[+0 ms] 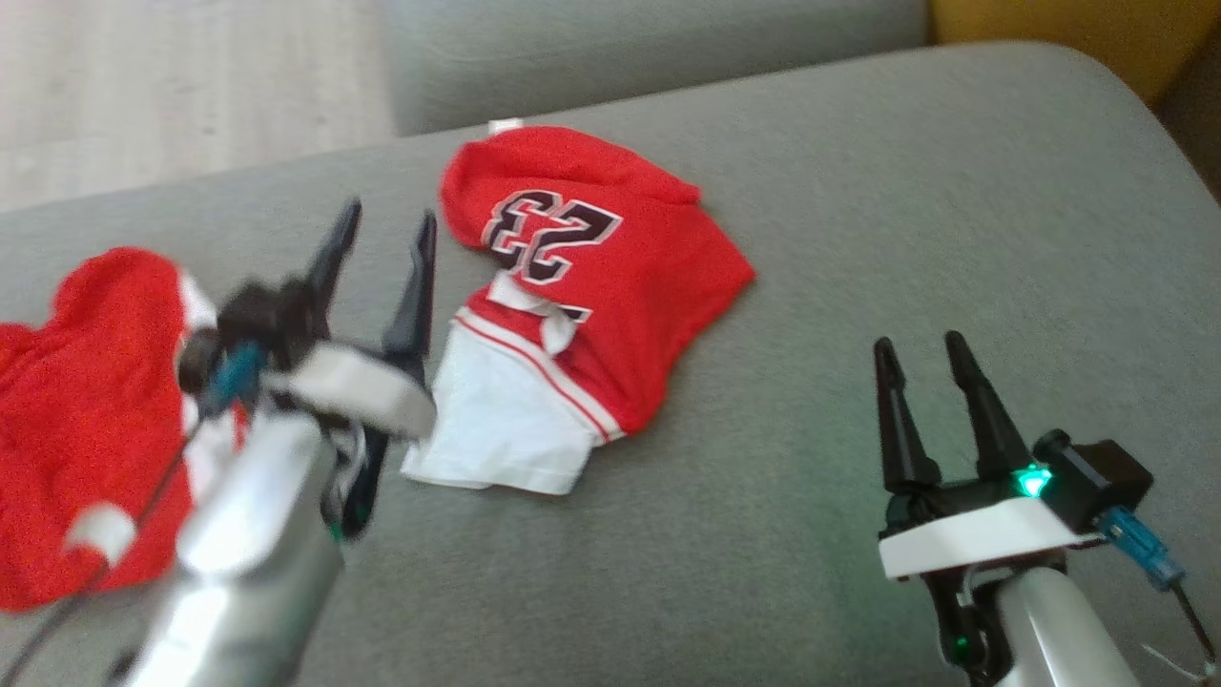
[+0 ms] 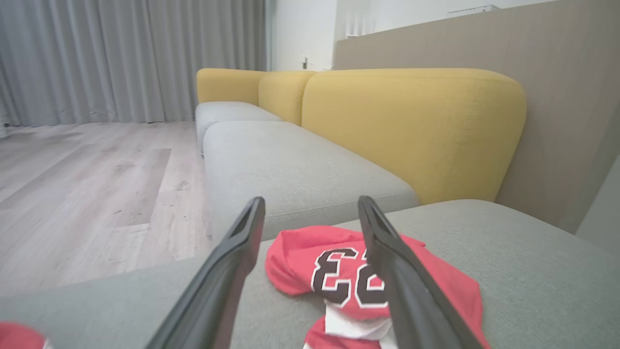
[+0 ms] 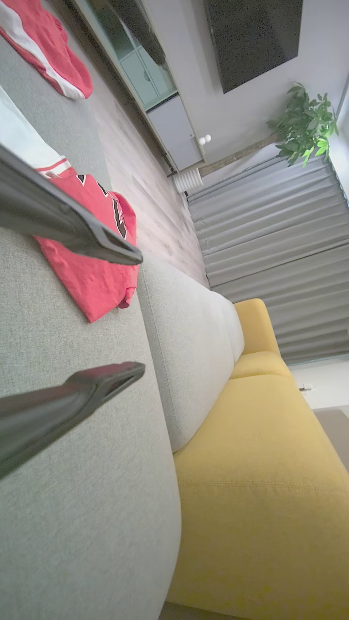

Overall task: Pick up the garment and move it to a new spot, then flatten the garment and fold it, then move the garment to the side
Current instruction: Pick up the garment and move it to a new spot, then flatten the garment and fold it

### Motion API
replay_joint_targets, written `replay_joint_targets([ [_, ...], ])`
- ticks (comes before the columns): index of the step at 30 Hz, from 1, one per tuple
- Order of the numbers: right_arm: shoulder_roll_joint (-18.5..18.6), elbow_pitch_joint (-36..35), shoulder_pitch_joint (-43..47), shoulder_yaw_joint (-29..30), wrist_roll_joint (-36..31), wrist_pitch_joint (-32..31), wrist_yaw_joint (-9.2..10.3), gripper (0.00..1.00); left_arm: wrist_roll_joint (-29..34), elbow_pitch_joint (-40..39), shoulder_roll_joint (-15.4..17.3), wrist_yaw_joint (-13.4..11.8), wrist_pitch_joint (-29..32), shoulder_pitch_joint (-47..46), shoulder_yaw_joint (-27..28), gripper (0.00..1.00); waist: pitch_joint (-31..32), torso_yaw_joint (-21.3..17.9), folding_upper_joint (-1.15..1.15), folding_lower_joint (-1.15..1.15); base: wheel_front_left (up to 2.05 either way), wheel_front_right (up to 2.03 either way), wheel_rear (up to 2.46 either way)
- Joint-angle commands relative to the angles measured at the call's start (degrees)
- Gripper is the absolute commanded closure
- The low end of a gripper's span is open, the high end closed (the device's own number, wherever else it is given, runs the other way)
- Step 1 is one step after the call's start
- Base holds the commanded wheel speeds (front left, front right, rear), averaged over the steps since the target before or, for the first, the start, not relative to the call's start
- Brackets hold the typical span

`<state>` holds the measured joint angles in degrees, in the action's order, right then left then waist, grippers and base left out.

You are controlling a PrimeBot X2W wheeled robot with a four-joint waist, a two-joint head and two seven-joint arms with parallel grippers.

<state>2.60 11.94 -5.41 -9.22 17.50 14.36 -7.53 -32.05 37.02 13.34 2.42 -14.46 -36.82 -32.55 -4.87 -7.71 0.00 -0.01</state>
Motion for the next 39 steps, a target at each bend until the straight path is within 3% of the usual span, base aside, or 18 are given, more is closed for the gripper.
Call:
replay_joint_targets([
  [1,0.3,-1.6,-0.6,-0.3,-1.3,0.6,0.04,0.0,0.4,-4.1,1.7,-0.6,-0.5,0.8,3.2,0.0,2.4,3.3,0.0,0.01,0.0,0.0,0.0],
  [9,0.3,-2.5,2.4,3.3,-3.3,0.6,0.04,0.0,4.3,-17.7,-0.8,-4.6,-0.5,18.4,9.0,0.0,4.7,8.1,0.0,0.01,0.0,0.0,0.0],
  [17,0.3,-2.9,3.7,4.3,-4.6,0.6,0.04,0.0,8.3,-20.4,-3.9,-4.9,-0.5,27.2,11.5,0.0,4.9,9.8,0.0,0.01,0.0,0.0,0.0],
  [28,0.3,-2.5,2.3,2.1,-4.4,0.6,0.04,0.0,11.5,-12.1,-5.7,-3.4,-0.2,23.4,11.2,0.0,3.0,5.7,0.0,0.01,0.0,0.0,0.0],
  [39,0.3,-3.4,0.2,0.9,-4.6,0.6,0.04,0.0,13.6,2.2,-5.5,-1.9,7.9,9.5,8.3,0.0,-3.7,-0.2,0.0,0.01,0.0,0.0,0.0],
])
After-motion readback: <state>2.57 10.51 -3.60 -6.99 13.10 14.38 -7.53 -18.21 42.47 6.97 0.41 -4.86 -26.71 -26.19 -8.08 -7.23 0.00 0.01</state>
